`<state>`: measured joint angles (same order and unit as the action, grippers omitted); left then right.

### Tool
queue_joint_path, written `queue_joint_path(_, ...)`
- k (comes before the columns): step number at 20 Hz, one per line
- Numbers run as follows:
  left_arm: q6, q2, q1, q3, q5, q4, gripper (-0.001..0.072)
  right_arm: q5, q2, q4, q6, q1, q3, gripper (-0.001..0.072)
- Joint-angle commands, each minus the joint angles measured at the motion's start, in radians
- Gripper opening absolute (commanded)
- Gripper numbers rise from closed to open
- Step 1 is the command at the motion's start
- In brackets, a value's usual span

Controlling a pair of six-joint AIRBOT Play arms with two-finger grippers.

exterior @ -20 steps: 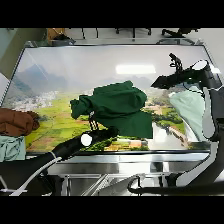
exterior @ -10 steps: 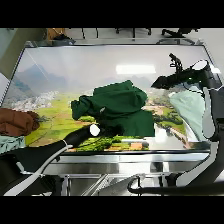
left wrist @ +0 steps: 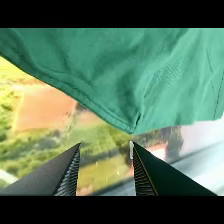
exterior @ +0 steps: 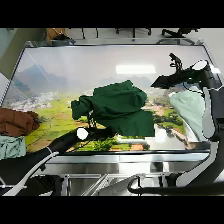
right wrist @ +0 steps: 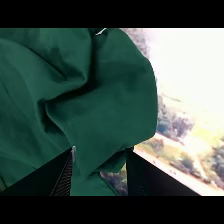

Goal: Fold the shirts.

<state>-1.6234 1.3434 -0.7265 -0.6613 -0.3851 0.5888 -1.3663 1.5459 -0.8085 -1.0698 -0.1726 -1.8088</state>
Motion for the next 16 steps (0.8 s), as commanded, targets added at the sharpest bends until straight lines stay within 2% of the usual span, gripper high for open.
queue_joint_path(1, -0.006, 0.094, -0.046, -0.05, 0.054, -0.037, 0.0361, 0.002, 0.0, 0.0, 0.0, 0.0, 0.0, 0.0364)
queue_joint_path(7, 0.0, 0.278, -0.045, -0.266, 0.066, -0.031, 0.0359, -0.003, 0.0, 0.0, 0.0, 0.0, 0.0, 0.0363)
queue_joint_path(8, 0.003, 0.289, -0.033, -0.282, 0.053, -0.031, 0.0309, -0.004, 0.0, 0.0, 0.0, 0.0, 0.0, 0.0364)
queue_joint_path(9, 0.037, 0.292, -0.016, -0.289, 0.016, -0.028, 0.0019, -0.004, 0.0, 0.0, 0.0, 0.0, 0.0, 0.0364)
queue_joint_path(11, 0.116, 0.274, 0.034, -0.291, -0.098, -0.001, 0.0017, -0.005, 0.0, -0.001, 0.0, 0.0, 0.0, 0.0364)
queue_joint_path(16, 0.088, 0.093, 0.225, -0.291, -0.486, 0.393, 0.0017, -0.071, 0.0, 0.0, -0.002, 0.0, 0.0, 0.0364)
